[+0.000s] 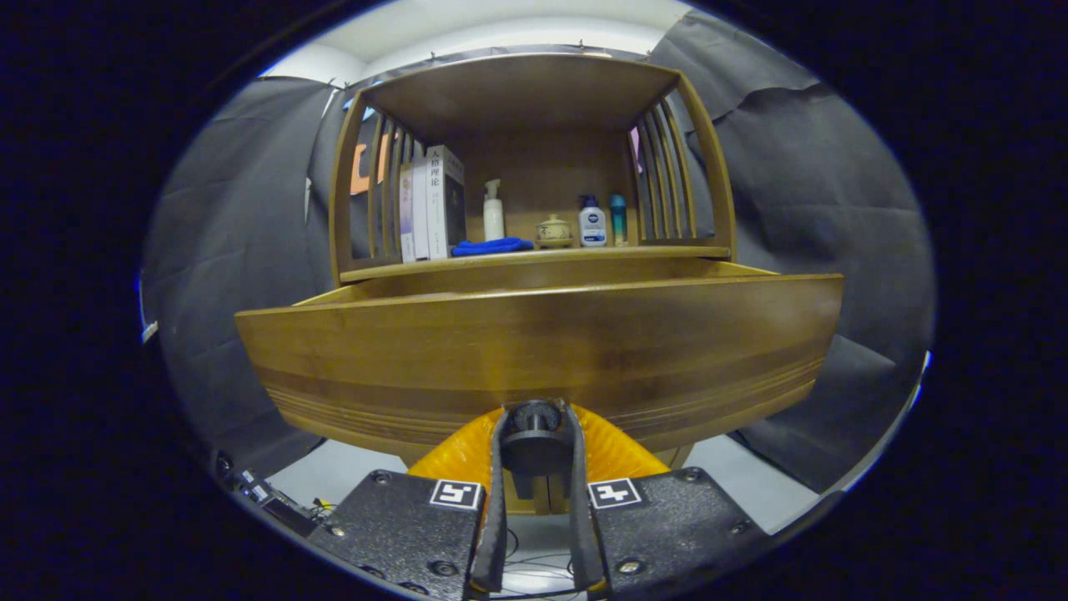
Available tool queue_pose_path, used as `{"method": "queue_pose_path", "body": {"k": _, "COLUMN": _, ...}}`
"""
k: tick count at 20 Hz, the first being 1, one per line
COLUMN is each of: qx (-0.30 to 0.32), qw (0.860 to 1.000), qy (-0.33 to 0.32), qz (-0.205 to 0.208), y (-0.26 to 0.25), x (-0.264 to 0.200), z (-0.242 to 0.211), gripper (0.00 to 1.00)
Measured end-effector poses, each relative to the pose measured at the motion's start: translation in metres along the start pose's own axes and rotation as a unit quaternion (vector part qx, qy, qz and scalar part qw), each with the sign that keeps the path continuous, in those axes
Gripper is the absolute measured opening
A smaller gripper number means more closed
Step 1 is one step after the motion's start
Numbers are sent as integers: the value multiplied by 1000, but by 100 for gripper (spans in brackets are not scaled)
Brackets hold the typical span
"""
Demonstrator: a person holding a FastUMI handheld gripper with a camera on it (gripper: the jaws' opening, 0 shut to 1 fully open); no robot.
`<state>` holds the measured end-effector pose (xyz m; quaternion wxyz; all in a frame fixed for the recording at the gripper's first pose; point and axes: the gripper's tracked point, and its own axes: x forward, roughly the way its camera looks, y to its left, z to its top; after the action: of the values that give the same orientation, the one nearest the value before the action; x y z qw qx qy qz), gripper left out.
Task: Pull open the drawer, take out the items inside it, and place them on the countertop above the cabinet.
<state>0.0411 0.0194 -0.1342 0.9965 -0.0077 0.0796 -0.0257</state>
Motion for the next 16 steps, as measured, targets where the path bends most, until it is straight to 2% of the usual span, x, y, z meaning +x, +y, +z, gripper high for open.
{"method": "queue_pose_path", "body": {"k": 12, "qx": 2, "qw": 1000, "qy": 28, "qz": 6, "y": 3, "x": -25, "z": -12, "gripper": 35}}
{"method": "queue_pose_path", "body": {"k": 14, "qx": 9, "qw": 999, "qy": 41, "qz": 11, "y": 0, "x": -35, "z": -11, "gripper": 46}}
{"method": "queue_pose_path", "body": {"k": 16, "qx": 7, "qw": 999, "qy": 33, "qz": 11, "y": -11, "x": -53, "z": 0, "gripper": 66}}
